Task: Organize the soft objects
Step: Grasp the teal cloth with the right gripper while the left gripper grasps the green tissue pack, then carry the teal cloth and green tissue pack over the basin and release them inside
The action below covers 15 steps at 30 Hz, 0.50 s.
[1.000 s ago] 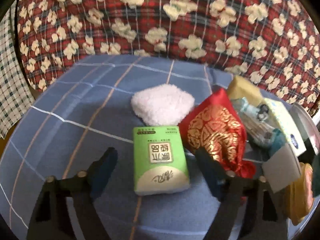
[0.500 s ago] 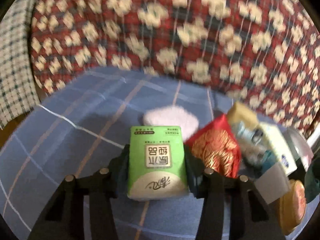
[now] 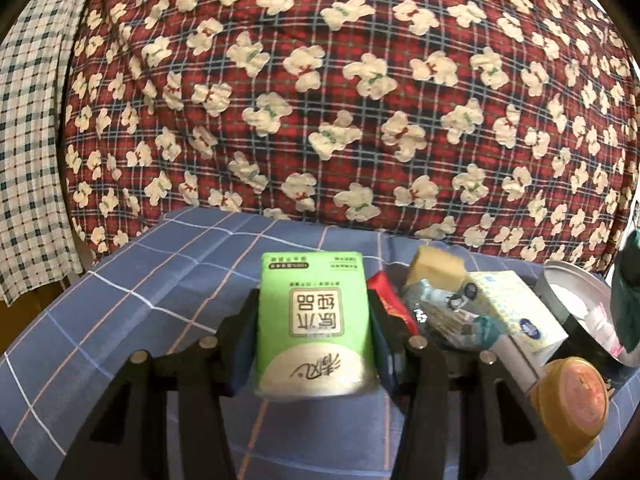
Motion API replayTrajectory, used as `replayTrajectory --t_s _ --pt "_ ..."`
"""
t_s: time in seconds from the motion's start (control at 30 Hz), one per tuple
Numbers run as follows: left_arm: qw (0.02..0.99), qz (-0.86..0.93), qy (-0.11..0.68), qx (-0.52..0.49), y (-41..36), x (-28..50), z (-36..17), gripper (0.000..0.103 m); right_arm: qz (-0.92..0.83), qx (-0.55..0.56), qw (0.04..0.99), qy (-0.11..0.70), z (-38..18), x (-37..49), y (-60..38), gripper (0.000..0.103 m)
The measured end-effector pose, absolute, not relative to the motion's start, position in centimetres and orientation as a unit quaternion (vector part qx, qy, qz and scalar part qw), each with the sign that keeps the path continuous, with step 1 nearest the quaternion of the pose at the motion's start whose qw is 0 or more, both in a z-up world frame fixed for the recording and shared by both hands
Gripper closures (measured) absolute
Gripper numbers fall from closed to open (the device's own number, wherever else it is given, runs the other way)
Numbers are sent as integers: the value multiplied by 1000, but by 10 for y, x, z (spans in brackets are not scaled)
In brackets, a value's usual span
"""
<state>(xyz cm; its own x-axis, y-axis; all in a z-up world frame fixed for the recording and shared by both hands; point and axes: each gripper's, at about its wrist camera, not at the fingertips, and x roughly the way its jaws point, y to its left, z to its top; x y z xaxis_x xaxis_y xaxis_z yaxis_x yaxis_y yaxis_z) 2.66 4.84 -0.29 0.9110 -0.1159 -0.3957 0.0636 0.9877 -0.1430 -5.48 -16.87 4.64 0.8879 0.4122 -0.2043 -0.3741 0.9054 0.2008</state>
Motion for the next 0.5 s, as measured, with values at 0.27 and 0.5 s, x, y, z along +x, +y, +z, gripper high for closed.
replayTrajectory --t_s 0.27,0.5 --pt "976 -62 201 -61 20 15 0 54 126 54 987 81 56 -69 -203 90" --pt "977 -95 185 -52 -18 2 7 54 75 56 993 68 59 -76 -248 90"
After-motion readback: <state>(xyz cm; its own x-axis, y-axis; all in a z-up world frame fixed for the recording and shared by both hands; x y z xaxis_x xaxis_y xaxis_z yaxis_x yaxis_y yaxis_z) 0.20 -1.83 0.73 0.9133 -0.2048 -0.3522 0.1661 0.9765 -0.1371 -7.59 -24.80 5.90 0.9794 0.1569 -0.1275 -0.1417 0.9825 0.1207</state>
